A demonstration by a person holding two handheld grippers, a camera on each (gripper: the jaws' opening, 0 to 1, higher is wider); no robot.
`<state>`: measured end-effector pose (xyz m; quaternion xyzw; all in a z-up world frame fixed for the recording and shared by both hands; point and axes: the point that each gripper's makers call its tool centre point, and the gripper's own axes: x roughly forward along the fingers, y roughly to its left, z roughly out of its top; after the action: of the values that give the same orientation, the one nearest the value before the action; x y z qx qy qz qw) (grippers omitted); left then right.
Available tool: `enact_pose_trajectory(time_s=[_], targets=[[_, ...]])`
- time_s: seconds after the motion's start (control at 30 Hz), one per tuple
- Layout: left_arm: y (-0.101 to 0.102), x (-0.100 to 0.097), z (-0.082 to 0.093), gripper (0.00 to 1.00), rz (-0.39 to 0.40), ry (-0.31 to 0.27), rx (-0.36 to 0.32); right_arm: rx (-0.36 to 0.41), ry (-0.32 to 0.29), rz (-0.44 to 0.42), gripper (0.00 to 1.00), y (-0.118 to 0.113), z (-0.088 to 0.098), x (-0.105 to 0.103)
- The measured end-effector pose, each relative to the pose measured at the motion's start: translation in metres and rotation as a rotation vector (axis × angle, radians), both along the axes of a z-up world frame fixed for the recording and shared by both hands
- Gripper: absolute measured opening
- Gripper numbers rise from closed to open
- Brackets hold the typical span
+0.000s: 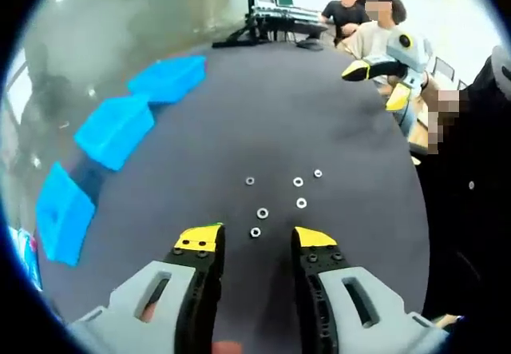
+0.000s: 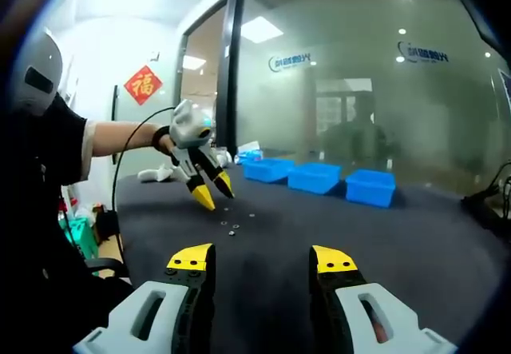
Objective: Sort the screws, nuts, and washers into the corresponding bins
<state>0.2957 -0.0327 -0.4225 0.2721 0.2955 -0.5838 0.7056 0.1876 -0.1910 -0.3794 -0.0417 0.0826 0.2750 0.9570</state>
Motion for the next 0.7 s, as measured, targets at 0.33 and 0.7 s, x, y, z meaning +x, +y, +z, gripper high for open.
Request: enact_pose_trajectory(time_s=[0.33, 0.7], targets=[[0.0, 0.005, -0.007, 0.24, 0.033, 0.052, 0.005, 0.003, 0.004, 0.001, 0.43, 0.002, -0.001, 0.0], [-0.002, 0.006, -0.013, 0.21, 0.04, 0.083, 0.013, 0.002, 0.003, -0.007, 0.43, 0.0, 0.001, -0.001]])
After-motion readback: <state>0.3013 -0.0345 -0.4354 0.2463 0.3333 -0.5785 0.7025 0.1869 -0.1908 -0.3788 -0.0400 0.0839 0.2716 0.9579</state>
